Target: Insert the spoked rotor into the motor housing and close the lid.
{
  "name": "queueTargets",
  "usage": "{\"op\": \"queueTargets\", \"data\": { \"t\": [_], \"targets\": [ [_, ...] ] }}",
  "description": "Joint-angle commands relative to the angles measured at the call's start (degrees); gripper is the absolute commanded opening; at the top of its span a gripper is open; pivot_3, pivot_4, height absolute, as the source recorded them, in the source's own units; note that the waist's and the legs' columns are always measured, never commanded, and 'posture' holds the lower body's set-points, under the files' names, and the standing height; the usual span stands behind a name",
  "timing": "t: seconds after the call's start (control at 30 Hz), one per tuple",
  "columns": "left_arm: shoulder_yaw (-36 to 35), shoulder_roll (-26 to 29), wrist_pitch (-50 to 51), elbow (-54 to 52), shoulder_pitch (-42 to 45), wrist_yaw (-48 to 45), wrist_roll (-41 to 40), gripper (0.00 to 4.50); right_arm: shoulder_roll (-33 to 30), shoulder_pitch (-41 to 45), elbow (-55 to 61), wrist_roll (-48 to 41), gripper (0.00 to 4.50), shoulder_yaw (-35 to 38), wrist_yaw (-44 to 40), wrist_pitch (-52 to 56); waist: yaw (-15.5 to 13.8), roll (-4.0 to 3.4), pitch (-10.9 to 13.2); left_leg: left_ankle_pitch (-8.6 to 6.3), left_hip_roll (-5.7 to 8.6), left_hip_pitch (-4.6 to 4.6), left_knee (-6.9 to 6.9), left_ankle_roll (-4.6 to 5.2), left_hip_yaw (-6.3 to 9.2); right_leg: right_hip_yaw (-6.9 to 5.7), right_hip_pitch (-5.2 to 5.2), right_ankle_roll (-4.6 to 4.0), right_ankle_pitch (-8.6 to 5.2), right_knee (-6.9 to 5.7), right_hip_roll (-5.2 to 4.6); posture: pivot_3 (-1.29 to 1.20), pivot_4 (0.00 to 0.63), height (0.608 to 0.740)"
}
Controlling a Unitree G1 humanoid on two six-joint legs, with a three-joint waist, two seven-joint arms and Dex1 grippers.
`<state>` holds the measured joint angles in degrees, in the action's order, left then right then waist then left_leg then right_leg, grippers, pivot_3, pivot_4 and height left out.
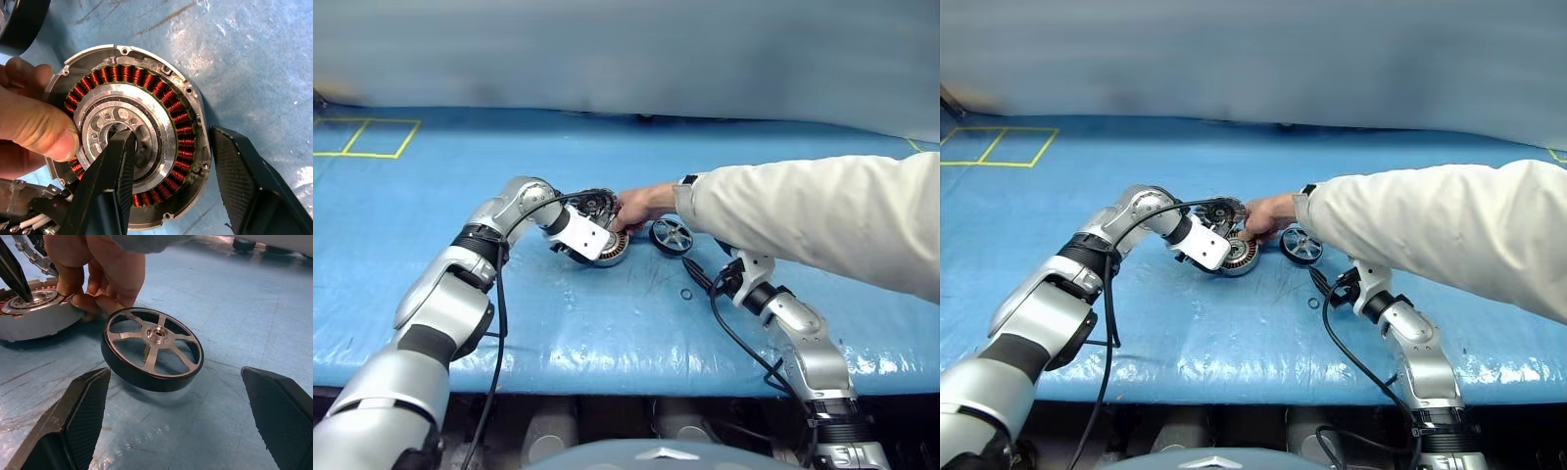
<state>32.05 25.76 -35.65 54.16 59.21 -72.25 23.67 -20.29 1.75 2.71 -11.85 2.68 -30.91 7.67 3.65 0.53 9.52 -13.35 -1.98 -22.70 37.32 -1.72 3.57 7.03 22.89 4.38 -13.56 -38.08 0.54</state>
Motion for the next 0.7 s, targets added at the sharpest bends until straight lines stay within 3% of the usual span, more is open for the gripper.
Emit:
{"op": "queueTargets", "data": {
  "t": [0.03, 0.33, 0.37, 0.53, 0.7],
  "targets": [
    [1.56, -0.12, -1.42, 0.09, -1.28, -0.87, 1.17, 2.01, -0.21, 0.77, 1.77, -0.33, 4.50, 0.67, 0.18, -1.16, -0.01, 0.00, 0.00, 0.00, 0.00, 0.00, -0.01, 0.00, 0.00, 0.00, 0.00, 0.00, 0.00, 0.01, 0.00, 0.00, 0.150, 0.740],
    [1.13, 0.24, -1.77, -0.69, -1.59, -1.67, 0.91, 2.01, -0.17, 1.31, 1.05, -0.31, 4.50, 0.51, -0.06, -1.30, 0.39, 0.01, 0.01, 0.06, -0.01, 0.04, 0.09, 0.05, -0.03, 0.03, -0.02, -0.18, -0.08, -0.04, 0.01, 0.00, 0.150, 0.740],
    [1.10, 0.34, -1.74, -0.76, -1.67, -1.79, 0.90, 2.73, -0.15, 1.41, 0.99, -0.29, 4.50, 0.47, -0.07, -1.28, 0.49, 0.01, 0.01, 0.09, -0.01, 0.06, 0.12, 0.08, -0.04, 0.06, -0.03, -0.22, -0.08, -0.07, 0.02, 0.00, 0.150, 0.740],
    [1.25, 1.13, -2.28, -1.31, -1.96, -0.30, 1.82, 4.24, -0.12, 1.66, 0.76, -0.28, 4.50, 0.36, -0.20, -1.28, 0.77, 0.02, 0.01, 0.16, 0.00, 0.07, 0.18, 0.18, -0.04, 0.09, -0.04, -0.24, -0.07, -0.17, 0.04, 0.00, 0.150, 0.740],
    [0.64, 1.38, -2.66, -1.34, -1.92, 2.96, 2.09, 4.24, 0.08, 1.98, 0.36, -0.22, 4.50, 0.12, -0.29, -1.35, 1.28, 0.04, 0.03, 0.17, -0.01, 0.07, 0.20, 0.19, -0.05, 0.13, -0.03, -0.24, -0.06, -0.19, 0.05, 0.00, 0.150, 0.740]
  ]
}}
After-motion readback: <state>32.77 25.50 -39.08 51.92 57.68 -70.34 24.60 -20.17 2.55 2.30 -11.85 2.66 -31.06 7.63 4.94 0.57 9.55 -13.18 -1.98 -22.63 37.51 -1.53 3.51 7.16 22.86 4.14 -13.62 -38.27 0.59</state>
